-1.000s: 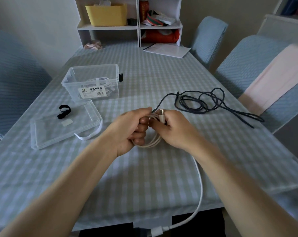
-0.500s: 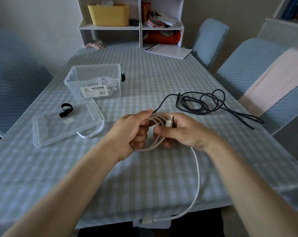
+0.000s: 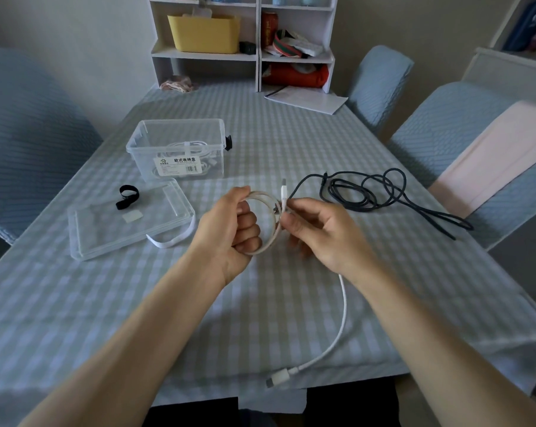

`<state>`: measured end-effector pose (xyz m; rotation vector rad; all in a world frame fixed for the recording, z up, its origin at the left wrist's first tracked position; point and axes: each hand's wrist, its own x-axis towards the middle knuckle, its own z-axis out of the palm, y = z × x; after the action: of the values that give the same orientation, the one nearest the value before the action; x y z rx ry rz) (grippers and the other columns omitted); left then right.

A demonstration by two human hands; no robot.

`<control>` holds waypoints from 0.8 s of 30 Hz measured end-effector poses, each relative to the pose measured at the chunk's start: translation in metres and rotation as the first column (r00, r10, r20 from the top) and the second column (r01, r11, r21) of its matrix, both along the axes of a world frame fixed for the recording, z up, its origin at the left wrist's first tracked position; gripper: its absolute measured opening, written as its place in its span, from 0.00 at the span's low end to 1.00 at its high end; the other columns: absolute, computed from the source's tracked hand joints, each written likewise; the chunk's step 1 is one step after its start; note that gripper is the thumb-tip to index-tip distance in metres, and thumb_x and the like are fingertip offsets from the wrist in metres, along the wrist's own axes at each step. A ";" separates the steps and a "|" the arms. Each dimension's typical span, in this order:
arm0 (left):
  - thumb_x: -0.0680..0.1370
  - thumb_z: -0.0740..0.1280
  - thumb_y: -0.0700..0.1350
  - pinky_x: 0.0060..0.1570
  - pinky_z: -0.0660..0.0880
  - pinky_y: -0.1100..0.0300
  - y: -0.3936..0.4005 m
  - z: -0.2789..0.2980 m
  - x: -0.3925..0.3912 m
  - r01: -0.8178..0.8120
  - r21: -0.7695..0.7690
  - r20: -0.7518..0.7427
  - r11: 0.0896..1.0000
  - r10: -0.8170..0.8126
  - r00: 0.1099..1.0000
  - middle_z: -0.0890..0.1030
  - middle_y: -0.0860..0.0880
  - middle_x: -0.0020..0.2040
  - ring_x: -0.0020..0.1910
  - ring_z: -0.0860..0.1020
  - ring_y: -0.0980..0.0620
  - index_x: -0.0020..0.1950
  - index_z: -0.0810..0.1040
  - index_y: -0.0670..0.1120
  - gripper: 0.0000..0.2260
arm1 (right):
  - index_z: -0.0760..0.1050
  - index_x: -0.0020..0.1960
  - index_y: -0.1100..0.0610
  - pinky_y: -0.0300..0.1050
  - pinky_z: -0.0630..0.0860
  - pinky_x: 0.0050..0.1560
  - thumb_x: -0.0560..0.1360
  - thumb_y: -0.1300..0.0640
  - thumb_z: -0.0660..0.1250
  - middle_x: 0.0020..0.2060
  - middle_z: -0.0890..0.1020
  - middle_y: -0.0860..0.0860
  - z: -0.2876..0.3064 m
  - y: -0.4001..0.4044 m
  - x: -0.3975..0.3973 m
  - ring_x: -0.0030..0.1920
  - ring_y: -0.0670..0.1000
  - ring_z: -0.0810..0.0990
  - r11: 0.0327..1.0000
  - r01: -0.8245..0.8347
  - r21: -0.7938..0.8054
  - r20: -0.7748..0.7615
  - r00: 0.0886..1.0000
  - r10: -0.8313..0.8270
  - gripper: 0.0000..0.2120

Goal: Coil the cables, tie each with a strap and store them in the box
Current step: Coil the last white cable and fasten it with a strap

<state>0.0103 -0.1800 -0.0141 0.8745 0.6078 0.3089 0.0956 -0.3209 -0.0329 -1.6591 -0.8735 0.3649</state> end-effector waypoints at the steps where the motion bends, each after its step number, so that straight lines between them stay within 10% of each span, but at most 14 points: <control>1: 0.80 0.63 0.48 0.16 0.52 0.64 0.000 0.000 0.000 -0.001 0.005 -0.006 1.000 0.001 1.000 0.55 0.53 0.25 0.20 0.52 0.56 0.30 0.61 0.50 0.20 | 0.82 0.50 0.49 0.40 0.78 0.37 0.74 0.46 0.70 0.38 0.85 0.47 -0.002 0.000 -0.002 0.35 0.45 0.82 0.999 0.039 -0.031 0.088 0.995 -0.036 0.10; 7: 0.80 0.64 0.49 0.18 0.52 0.64 -0.003 -0.002 -0.003 0.087 0.062 -0.043 0.994 -0.084 0.996 0.56 0.53 0.25 0.20 0.53 0.56 0.30 0.62 0.50 0.20 | 0.81 0.40 0.57 0.44 0.76 0.35 0.76 0.48 0.70 0.31 0.82 0.50 -0.003 0.002 -0.003 0.30 0.46 0.79 0.990 0.106 -0.088 0.163 0.982 -0.091 0.13; 13: 0.80 0.64 0.50 0.17 0.52 0.64 -0.004 0.002 -0.005 0.172 0.047 -0.046 0.984 -0.170 0.984 0.56 0.53 0.24 0.20 0.53 0.57 0.29 0.62 0.50 0.21 | 0.81 0.56 0.55 0.43 0.79 0.35 0.76 0.51 0.68 0.38 0.84 0.49 0.005 0.002 -0.005 0.35 0.48 0.81 0.998 -0.058 -0.012 -0.057 0.997 0.057 0.12; 24: 0.80 0.65 0.51 0.17 0.52 0.65 -0.003 0.007 -0.011 0.332 0.139 -0.118 0.933 -0.317 0.941 0.57 0.54 0.24 0.20 0.54 0.58 0.30 0.64 0.49 0.20 | 0.81 0.34 0.53 0.37 0.56 0.22 0.64 0.48 0.75 0.24 0.64 0.47 0.011 -0.005 0.013 0.22 0.45 0.58 0.989 0.093 0.114 -0.344 0.938 -0.048 0.09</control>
<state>-0.0008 -0.1835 -0.0067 1.1297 0.5189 0.0145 0.1086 -0.3256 -0.0221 -1.4481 -0.5641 0.5174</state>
